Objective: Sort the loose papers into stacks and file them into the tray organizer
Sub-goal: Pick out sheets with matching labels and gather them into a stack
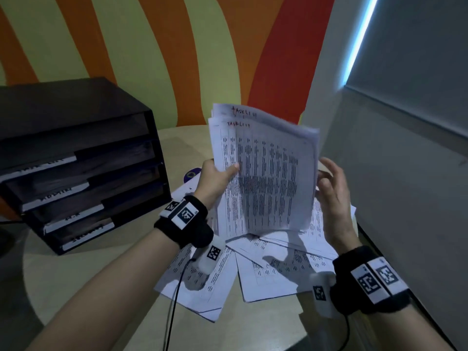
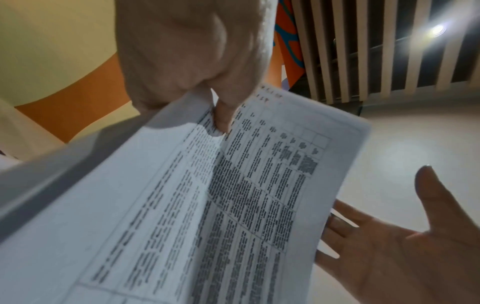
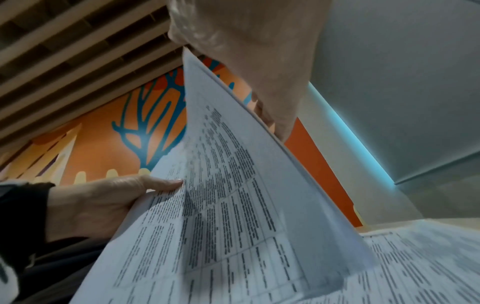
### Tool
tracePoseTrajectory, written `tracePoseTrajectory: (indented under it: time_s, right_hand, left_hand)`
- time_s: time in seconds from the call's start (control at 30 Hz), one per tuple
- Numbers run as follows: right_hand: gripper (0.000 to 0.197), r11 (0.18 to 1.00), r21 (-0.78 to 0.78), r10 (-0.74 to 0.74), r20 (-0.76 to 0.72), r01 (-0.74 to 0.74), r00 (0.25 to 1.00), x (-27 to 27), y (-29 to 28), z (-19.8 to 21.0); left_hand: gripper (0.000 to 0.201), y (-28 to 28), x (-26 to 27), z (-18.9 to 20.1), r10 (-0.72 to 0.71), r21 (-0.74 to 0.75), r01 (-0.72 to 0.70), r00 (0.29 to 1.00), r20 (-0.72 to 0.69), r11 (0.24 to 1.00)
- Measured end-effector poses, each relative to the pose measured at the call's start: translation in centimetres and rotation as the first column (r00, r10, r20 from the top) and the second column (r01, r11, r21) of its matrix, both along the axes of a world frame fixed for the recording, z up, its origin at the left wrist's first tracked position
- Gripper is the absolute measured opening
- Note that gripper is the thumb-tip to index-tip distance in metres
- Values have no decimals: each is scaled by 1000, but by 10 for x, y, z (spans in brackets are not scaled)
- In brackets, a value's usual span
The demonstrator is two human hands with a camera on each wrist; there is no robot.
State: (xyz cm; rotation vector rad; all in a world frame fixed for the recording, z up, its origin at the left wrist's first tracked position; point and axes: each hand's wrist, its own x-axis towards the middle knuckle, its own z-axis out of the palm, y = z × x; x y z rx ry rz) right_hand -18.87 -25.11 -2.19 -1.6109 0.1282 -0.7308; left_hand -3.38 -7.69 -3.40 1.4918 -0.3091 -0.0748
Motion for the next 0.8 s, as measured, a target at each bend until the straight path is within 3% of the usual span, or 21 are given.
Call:
tracePoseTrajectory:
  time_s: [0.1,0.2,0.27,0.4,0.43,0.5,0.57,0.63,0.7,0.8]
  right_hand:
    - [82,997,-72,-18,-54,14,998,4,-6,3]
    - [63,988,-46,-156,-160,150,975,16,-24,-1]
    - [39,987,22,-150,-270,162,951,20,-40,-7]
    - [22,972,-4,-202,-515,234,833,20,-73,-39]
    - [8,966,-33,-230,-558,256,797,20,-80,-48]
    - [17,950,-116,-298,-613,290,732,18,-93,-68]
    - [22,936,-170,-342,-644,309,685,15,-103,-86]
    - [22,930,-187,-355,-677,316,644,12,-110,-99]
    - [23,932,-180,-345,-703,313,622,9,-114,-106]
    - [30,939,-174,-328,-712,296,622,8,-112,-104]
  left_hand:
    - [17,0,1,11,-83,-69,80,996,-44,994]
    - [24,-2,3,17,-197,43,199,980,-39,979]
    - [19,-2,7,17,-242,141,243,970,-25,960]
    - [23,5,32,2,-116,303,131,991,-67,944]
    - [20,8,40,-5,-73,375,93,995,-68,922]
    - [36,14,56,-24,-15,607,55,997,-70,792]
    - [64,16,65,-39,-25,802,72,997,-72,593]
    - [78,13,67,-50,-69,849,117,993,-94,515]
    - [74,7,67,-57,-100,859,143,989,-108,491]
    - [31,-6,66,-60,-133,897,100,990,-47,431]
